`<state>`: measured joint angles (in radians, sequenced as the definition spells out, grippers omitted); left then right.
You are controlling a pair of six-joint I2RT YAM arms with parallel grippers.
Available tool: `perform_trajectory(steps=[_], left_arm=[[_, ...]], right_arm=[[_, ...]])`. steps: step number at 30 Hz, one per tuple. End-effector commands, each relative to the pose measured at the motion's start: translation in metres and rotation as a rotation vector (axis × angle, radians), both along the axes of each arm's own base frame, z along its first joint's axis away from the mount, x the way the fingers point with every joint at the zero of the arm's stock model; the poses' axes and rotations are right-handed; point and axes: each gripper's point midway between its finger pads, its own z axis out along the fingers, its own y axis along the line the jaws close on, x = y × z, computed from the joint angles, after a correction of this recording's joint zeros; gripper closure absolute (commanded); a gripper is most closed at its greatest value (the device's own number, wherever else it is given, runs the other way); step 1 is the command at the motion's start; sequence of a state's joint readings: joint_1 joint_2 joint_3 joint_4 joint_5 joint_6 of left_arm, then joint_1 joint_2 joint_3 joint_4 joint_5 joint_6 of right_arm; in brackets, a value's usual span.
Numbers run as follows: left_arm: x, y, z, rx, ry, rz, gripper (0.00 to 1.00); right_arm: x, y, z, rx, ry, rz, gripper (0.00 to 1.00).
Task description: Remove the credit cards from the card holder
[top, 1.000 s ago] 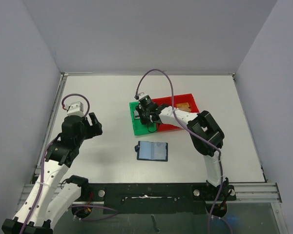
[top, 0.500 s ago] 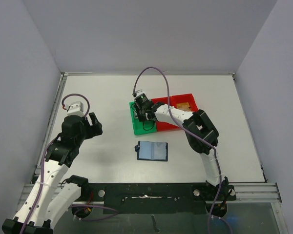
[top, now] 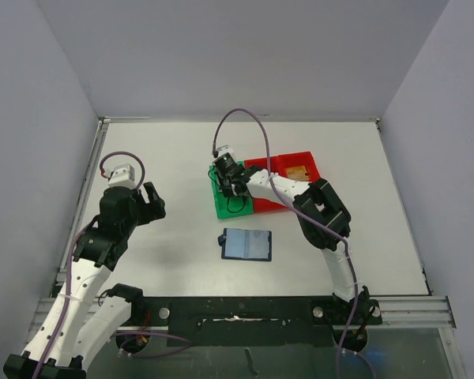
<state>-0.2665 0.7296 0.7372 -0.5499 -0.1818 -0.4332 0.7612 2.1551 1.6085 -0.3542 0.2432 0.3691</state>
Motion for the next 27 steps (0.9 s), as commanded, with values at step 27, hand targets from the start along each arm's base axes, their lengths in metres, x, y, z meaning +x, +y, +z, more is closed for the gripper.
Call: perform_trajectory(steps=[27], left_arm=[[0.006,-0.003,0.017,-0.019,-0.065,-0.008,0.24]], right_arm=[[0.023,0.012,0.002,-0.040,-0.065,-0.032,0.85]])
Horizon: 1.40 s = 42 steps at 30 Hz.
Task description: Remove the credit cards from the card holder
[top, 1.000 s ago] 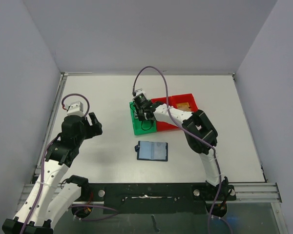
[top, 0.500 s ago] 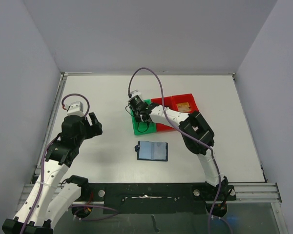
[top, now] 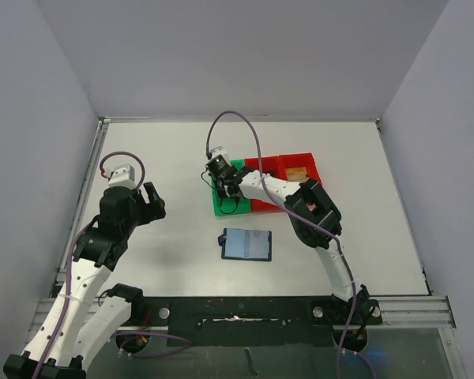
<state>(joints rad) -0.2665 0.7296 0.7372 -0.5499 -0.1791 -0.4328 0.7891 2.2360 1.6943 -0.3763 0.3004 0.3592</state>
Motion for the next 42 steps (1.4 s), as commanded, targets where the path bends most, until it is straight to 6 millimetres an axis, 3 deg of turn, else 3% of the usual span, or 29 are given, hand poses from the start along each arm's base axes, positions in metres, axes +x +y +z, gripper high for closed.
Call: perform_trajectory(steps=[1,19,27,35,42], left_arm=[[0.007,-0.002,0.017,-0.018,-0.064,-0.005,0.24],[0.007,-0.002,0.016,-0.017,-0.063,-0.005,0.24],[0.006,-0.002,0.017,-0.018,-0.064,-0.006,0.24],[0.007,-0.002,0.017,-0.019,-0.066,-0.007,0.24],[0.006,-0.003,0.017,-0.021,-0.068,-0.009,0.24]], right_arm=[[0.017,0.000,0.016,0.011,-0.048,-0.032,0.85],[0.042,-0.006,0.039,0.020,-0.077,-0.039,0.81],[0.020,0.002,0.048,0.068,-0.057,-0.022,0.80],[0.008,0.006,0.033,0.077,-0.015,-0.032,0.80],[0.010,0.006,0.022,0.070,-0.010,-0.050,0.80]])
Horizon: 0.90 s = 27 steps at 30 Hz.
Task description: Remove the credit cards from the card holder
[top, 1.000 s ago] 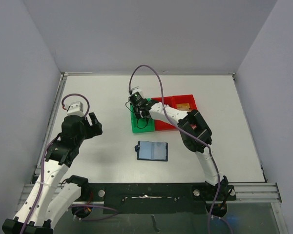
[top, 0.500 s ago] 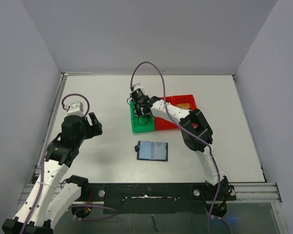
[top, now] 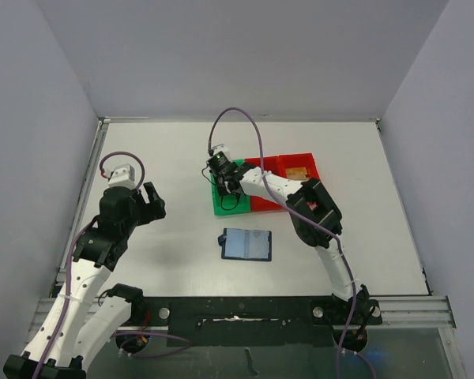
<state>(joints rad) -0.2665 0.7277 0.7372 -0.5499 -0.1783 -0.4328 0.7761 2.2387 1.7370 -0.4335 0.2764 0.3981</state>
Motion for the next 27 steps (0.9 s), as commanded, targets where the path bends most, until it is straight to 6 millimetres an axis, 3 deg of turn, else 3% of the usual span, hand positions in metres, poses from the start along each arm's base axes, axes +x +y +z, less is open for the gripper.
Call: perform_trajectory(steps=[1,13,21,27], left_arm=[[0.007,-0.003,0.017,-0.019,-0.066,-0.009,0.24],[0.007,-0.003,0.016,-0.019,-0.062,-0.009,0.24],[0.007,-0.002,0.016,-0.018,-0.061,-0.008,0.24],[0.007,-0.003,0.016,-0.018,-0.062,-0.008,0.24]], right_arm=[[0.010,0.005,0.013,0.040,-0.045,-0.028,0.80],[0.030,-0.006,0.009,0.025,-0.077,-0.071,0.80],[0.034,-0.007,0.009,0.017,-0.083,-0.072,0.77],[0.032,-0.002,0.022,0.037,-0.092,-0.054,0.76]])
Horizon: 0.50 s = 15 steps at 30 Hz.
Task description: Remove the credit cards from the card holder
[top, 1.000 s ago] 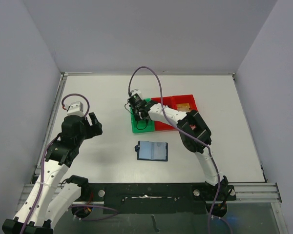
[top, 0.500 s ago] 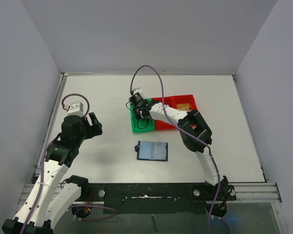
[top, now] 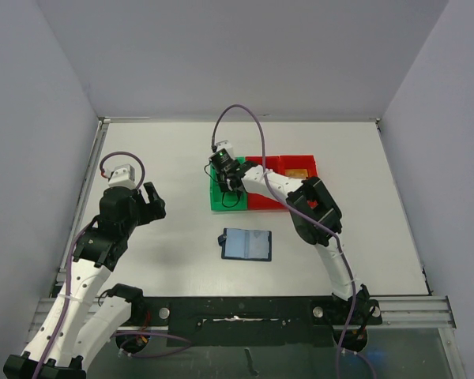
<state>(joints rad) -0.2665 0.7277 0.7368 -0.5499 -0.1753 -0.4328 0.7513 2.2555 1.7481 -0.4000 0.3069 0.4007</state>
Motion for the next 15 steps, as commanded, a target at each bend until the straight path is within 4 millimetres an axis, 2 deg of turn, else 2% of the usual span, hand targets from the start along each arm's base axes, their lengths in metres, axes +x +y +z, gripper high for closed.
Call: perform_trajectory(steps=[1,9,13,15], left_arm=[[0.007,-0.002,0.017,-0.017,-0.064,-0.004,0.24],[0.007,-0.003,0.016,-0.018,-0.062,-0.008,0.24],[0.007,-0.004,0.016,-0.020,-0.063,-0.014,0.24],[0.007,-0.005,0.015,-0.022,-0.063,-0.019,0.24]], right_arm=[[0.012,0.008,0.028,0.042,-0.061,0.000,0.76],[-0.006,0.017,0.093,0.111,-0.152,0.052,0.66],[-0.022,0.006,0.123,0.122,-0.217,0.025,0.58],[-0.030,-0.007,0.137,0.124,-0.254,-0.003,0.54]])
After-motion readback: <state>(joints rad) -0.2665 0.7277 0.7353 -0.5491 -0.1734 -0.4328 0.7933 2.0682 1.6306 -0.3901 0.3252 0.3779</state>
